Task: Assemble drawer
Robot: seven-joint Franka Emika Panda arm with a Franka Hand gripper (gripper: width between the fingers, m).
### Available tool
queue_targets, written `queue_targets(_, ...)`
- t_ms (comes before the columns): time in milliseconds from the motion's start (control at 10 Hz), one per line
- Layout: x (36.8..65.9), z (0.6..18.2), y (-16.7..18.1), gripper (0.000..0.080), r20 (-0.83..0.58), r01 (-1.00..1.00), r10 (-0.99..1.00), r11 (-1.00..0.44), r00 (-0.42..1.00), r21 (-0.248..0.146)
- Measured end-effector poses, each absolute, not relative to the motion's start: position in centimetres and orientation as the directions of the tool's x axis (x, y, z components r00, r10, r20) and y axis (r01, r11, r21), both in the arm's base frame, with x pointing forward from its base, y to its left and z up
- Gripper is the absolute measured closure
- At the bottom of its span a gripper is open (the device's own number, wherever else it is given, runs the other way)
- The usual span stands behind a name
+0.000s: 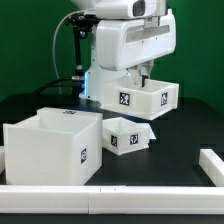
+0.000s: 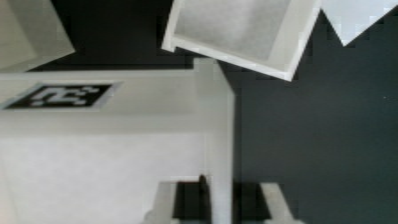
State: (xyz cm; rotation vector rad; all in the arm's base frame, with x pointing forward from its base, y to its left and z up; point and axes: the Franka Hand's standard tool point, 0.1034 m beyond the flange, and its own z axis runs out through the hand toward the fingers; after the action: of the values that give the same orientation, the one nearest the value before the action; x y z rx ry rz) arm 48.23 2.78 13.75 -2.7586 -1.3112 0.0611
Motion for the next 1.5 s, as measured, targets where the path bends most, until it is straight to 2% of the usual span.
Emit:
queue_targets(200,43.6,15.0,1.1,0.0761,0.012,0.821,0.825,-0.562,0.566,-0.099)
queue_targets(300,40.9,15.2,-0.8,0.0761,0.034,0.865,0.867,-0.492,0.497,-0.095)
queue_targets(400,39.3,15.3,-3.4,0.0761,0.054,0.882,0.882,-0.461,0.467,-0.093)
queue_targets(500,39.4,14.8,-5.4,0.0761,0.077,0.882,0.881,-0.458,0.467,-0.112)
queue_targets(900,39.4,14.4,-5.6,0.0761,0.075,0.883,0.882,-0.454,0.464,-0.121)
queue_targets(1100,37.7,13.0,-9.7,0.0761,0.094,0.915,0.914,-0.382,0.395,-0.131)
queue_targets(1200,37.0,12.4,-11.8,0.0761,0.109,0.929,0.925,-0.352,0.364,-0.118)
queue_targets(1300,36.4,10.8,-13.5,0.0761,0.136,0.934,0.925,-0.341,0.354,-0.112)
queue_targets(1400,36.2,9.4,-13.9,0.0761,0.142,0.924,0.916,-0.356,0.374,-0.140)
queue_targets(1500,36.3,9.5,-13.8,0.0761,0.137,0.923,0.916,-0.358,0.376,-0.143)
